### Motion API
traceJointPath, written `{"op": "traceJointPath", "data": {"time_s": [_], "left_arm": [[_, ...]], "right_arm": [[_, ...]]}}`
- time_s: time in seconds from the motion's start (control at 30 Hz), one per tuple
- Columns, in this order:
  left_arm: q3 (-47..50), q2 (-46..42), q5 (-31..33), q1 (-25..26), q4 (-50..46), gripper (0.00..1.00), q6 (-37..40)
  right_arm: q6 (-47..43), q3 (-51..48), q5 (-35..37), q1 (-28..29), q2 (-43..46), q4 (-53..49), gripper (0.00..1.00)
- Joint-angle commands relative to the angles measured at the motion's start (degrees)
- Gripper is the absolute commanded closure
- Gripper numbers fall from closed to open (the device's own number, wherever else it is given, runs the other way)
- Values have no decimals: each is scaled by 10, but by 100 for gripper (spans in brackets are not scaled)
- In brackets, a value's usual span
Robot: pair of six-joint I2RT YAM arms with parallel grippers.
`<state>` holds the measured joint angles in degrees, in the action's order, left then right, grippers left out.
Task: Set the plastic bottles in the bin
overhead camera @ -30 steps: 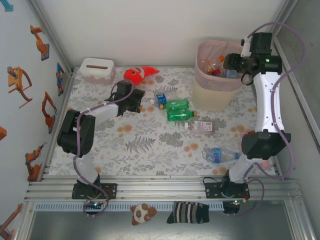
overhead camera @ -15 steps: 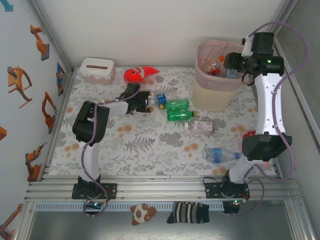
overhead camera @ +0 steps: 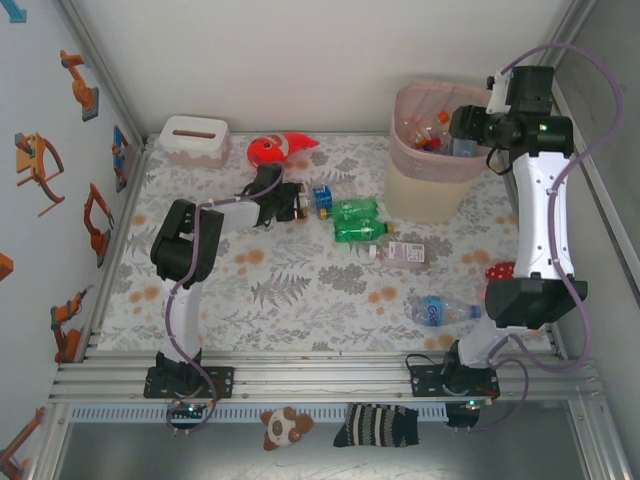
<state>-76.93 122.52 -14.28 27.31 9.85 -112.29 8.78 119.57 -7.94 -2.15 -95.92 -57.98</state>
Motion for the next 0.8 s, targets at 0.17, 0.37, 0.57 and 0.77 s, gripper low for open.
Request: {"op": "traceJointPath", "data": {"time_s": [0.17, 0.37, 0.57, 0.77], "left_arm": [[6, -7, 20, 2, -4, 61, -27], [12, -17, 30, 0, 13, 71, -31], [16, -42, 40, -8, 47, 75, -3], [15, -83, 30, -27, 68, 77, 85]], "right_arm": [[-11, -14, 6, 1, 39, 14, 29], [-10, -16, 5, 1, 49, 14, 29], [-7, -20, -4, 2, 58, 17, 30], [-5, -40, -33, 3, 70, 32, 30]]}}
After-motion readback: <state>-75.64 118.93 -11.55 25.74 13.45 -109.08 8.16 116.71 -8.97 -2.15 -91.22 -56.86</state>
